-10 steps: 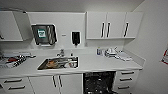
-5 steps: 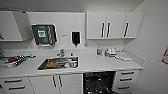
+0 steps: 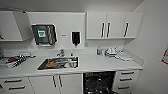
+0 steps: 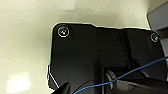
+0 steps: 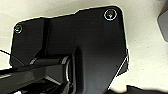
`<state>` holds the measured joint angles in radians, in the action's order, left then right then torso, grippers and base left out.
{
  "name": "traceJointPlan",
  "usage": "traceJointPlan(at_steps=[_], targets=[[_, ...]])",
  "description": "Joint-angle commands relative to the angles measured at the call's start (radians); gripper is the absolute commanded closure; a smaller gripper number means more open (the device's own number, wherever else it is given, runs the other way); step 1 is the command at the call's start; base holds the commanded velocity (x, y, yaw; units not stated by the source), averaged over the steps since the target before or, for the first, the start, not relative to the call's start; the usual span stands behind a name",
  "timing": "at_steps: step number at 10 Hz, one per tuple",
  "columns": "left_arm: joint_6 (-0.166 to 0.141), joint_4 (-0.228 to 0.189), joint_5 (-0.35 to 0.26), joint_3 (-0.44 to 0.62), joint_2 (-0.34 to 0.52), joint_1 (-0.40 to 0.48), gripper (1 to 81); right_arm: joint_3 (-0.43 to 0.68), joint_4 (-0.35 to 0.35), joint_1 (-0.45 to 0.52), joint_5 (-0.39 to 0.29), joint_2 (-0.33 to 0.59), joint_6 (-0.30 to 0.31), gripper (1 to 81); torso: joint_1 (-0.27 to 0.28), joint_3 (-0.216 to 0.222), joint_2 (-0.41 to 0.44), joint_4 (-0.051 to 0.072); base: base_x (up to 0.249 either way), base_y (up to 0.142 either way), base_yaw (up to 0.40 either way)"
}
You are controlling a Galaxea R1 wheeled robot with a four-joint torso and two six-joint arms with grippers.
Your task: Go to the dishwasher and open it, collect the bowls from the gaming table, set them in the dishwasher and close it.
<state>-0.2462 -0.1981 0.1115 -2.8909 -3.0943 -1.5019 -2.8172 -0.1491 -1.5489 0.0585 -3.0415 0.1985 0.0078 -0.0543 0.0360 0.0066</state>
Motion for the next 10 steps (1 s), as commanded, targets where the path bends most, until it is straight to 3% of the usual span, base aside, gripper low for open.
traceJointPlan(at_steps=[1, 6, 10], targets=[[0.005, -0.001, -0.044, -0.004, -0.002, 0.051, 1.0, -0.007, 0.013, 0.046, -0.052, 0.002, -0.004, 1.0, 0.000, 0.000, 0.000, 0.000, 0.000, 0.000, 0.000], [0.007, -0.004, -0.044, 0.001, -0.005, 0.053, 1.0, 0.001, 0.002, 0.049, -0.052, -0.003, -0.007, 1.0, 0.000, 0.000, 0.000, 0.000, 0.000, 0.000, 0.000], [0.007, -0.004, -0.044, 0.062, 0.032, 0.053, 1.0, 0.001, -0.003, 0.048, -0.052, -0.001, -0.010, 1.0, 0.000, 0.000, 0.000, 0.000, 0.000, 0.000, 0.000]])
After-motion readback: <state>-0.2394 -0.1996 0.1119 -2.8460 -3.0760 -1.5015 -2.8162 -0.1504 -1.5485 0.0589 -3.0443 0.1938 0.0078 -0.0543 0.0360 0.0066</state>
